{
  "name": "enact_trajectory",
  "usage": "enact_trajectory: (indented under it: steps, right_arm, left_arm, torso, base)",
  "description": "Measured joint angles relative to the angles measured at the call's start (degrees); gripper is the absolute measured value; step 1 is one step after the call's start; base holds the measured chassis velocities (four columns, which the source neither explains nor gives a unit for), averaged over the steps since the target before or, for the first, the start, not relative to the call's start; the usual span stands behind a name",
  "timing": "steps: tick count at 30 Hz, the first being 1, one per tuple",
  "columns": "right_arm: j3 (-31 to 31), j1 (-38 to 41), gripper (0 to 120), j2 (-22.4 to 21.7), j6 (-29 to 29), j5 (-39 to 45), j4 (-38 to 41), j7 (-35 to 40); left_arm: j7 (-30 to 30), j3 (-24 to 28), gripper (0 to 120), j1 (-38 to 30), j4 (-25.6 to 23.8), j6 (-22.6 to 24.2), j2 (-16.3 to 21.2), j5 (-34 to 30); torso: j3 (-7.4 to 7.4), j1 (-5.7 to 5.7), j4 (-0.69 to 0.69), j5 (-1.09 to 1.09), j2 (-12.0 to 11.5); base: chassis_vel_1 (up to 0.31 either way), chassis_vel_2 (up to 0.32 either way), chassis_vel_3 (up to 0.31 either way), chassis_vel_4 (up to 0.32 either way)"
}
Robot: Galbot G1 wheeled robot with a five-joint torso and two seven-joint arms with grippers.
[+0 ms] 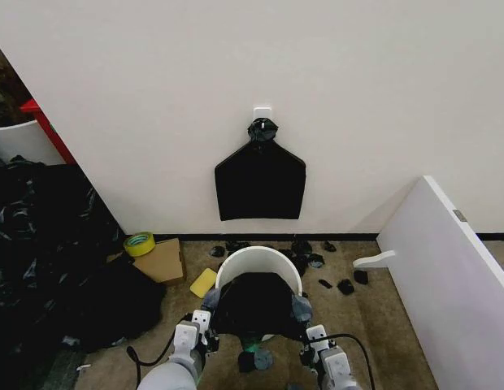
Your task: Place the garbage bag over the trash bin.
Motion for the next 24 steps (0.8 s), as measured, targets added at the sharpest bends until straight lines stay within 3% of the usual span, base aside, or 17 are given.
enact_trajectory:
  steps: [6, 15, 23, 24]
  right_arm:
    - [1.3, -0.1, 0, -0.3, 2.3, -7.4, -2.8, -2.2]
    - [1.4, -0.8, 0, -0.5, 2.6, -8.8, -2.2, -2.4]
    - [1.3, -1.2, 0, -0.7, 2.4, -7.9, -1.2, -2.2]
    - [1.2, -1.2, 0, -0.6, 2.3, -7.3, -0.9, -2.1]
  left_arm:
    - [0.0, 0.0, 0, -0.8, 1.9, -0.4, -1.2, 0.2]
    - [0.1, -0.6, 0, 0.0, 1.2, -2.0, -1.0, 0.5]
    - [-0.1, -2.9, 26, 4.1, -4.8, -2.5, 1.1, 0.0]
    - [-0.3, -3.4, 35, 5.6, -7.1, -2.4, 1.8, 0.0]
  torso:
    - [0.00, 0.01, 0.00, 0.00, 0.0]
    - [0.00, 0.01, 0.00, -0.01, 0.0]
    - [0.00, 0.01, 0.00, -0.01, 0.0]
    - [0.00, 0.01, 0.00, -0.01, 0.0]
  base:
    - [0.000, 0.000, 0.000, 0.000]
    - [0.000, 0.000, 0.000, 0.000]
    - [0.000, 0.000, 0.000, 0.000]
    - [0.000, 0.000, 0.000, 0.000]
